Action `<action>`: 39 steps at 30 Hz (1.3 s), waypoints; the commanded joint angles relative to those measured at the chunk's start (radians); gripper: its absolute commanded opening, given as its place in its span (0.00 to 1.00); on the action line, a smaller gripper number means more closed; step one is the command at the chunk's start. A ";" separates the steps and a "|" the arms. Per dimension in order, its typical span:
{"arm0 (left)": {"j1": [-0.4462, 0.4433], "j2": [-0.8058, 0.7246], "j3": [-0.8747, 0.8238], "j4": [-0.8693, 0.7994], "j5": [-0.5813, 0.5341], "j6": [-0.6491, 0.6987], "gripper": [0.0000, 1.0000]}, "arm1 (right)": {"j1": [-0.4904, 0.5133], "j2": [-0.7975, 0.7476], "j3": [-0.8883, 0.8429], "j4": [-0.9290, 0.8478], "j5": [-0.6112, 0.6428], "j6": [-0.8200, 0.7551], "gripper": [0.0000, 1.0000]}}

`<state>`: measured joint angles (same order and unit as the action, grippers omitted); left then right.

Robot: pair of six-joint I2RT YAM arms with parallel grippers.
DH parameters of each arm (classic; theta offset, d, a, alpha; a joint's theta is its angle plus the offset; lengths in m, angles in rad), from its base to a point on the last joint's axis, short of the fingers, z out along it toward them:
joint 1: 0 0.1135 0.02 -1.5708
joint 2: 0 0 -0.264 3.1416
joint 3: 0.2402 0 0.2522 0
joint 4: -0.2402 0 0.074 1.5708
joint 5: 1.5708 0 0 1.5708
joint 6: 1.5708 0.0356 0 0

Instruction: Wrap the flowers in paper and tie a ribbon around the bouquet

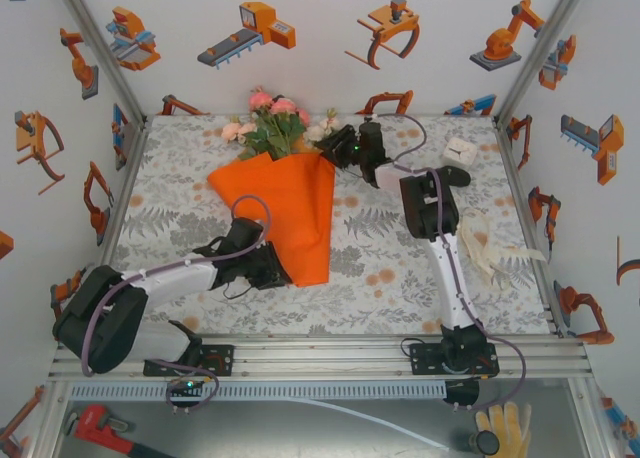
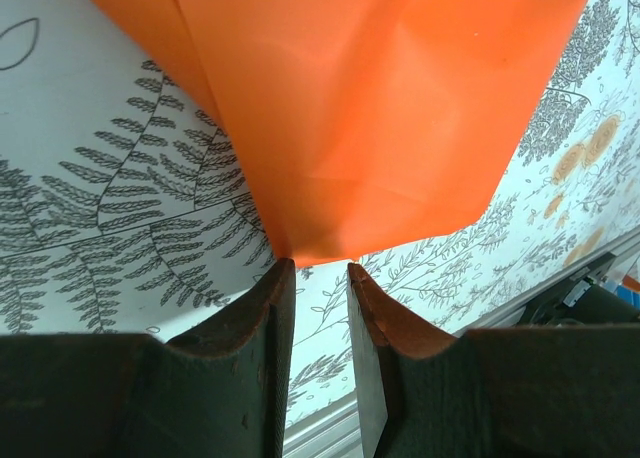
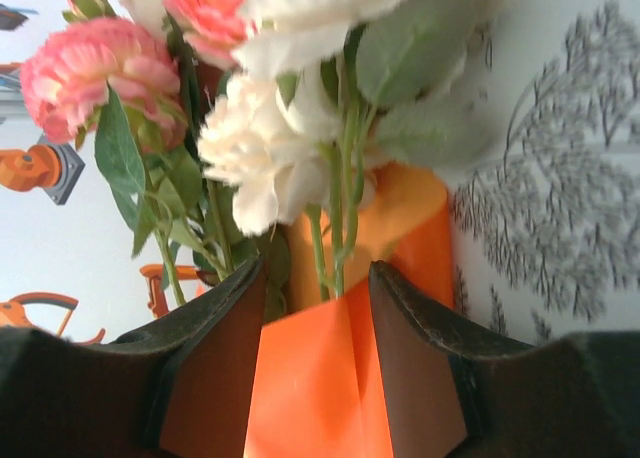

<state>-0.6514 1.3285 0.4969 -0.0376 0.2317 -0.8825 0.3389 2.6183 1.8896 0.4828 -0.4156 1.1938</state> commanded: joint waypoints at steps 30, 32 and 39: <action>-0.130 0.217 0.291 -0.001 -0.026 0.125 0.39 | -0.022 -0.179 -0.085 -0.192 -0.027 -0.173 0.46; -0.129 0.201 0.244 -0.016 -0.069 0.123 0.39 | -0.022 -0.222 -0.118 -0.199 -0.035 -0.190 0.47; -0.121 0.213 0.162 0.045 -0.103 0.091 0.39 | -0.019 -0.431 -0.362 -0.120 -0.092 -0.188 0.47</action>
<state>-0.7780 1.5219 0.6880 0.0017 0.1856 -0.7769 0.3225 2.2944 1.6123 0.3096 -0.4633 1.0264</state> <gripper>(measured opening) 0.389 0.465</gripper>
